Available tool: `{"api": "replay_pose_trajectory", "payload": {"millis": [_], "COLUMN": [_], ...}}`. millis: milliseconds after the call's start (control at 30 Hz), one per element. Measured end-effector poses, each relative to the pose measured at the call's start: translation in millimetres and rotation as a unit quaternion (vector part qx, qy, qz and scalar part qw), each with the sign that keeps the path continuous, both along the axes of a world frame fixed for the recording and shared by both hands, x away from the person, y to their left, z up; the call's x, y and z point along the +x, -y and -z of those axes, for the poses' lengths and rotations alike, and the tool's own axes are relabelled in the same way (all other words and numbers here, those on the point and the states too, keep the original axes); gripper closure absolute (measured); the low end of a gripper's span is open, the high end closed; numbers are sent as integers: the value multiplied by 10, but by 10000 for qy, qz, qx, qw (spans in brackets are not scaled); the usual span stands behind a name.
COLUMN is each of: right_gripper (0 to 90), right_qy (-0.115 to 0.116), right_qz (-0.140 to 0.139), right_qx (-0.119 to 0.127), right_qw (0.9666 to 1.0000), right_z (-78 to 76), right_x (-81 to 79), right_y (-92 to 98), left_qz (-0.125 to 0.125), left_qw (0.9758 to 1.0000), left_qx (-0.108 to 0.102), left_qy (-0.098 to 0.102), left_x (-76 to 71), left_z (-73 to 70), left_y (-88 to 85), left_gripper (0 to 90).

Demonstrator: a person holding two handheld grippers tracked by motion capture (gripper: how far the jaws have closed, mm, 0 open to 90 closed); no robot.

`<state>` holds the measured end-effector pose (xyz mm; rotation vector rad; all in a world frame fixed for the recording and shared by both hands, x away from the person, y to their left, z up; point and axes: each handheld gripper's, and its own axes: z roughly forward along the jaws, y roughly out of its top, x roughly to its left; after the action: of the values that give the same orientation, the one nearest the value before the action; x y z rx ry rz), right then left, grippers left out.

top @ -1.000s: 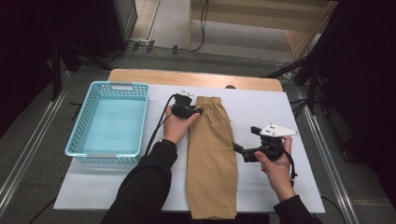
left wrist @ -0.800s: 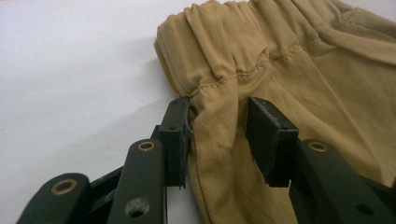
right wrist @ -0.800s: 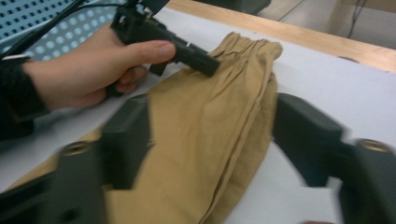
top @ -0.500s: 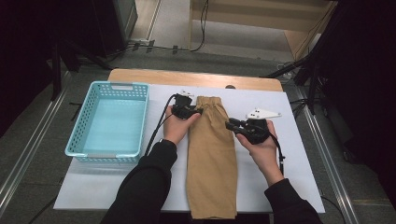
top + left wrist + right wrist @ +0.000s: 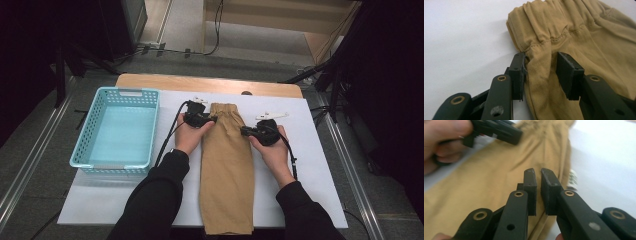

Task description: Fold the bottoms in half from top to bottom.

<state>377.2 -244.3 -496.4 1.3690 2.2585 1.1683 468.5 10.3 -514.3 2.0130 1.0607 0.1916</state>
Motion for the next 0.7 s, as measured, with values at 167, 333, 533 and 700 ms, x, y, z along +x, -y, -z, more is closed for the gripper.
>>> {"api": "replay_pose_trajectory", "payload": {"millis": [167,333,533,700], "right_gripper": [793,790,769,630], "right_qy": [-136,-176,-208,-124], "right_qz": [120,134,209,220], "right_qx": [-5,-84,-163,-186], "right_qw": [9998,9997,9994,9995], "right_z": [87,118,126,77], "right_x": [71,123,201,289], "right_y": [30,19,46,32], "left_qz": [-4,7,-41,-25], "left_qw": [10000,9999,9999,9999], "left_qx": [-67,-82,-161,-151], "left_qy": [-4,92,27,17], "left_x": [3,-1,15,12], "left_z": [0,-18,-16,-16], "left_y": [-14,-14,-28,-26], "left_gripper": [596,602,614,631]}}
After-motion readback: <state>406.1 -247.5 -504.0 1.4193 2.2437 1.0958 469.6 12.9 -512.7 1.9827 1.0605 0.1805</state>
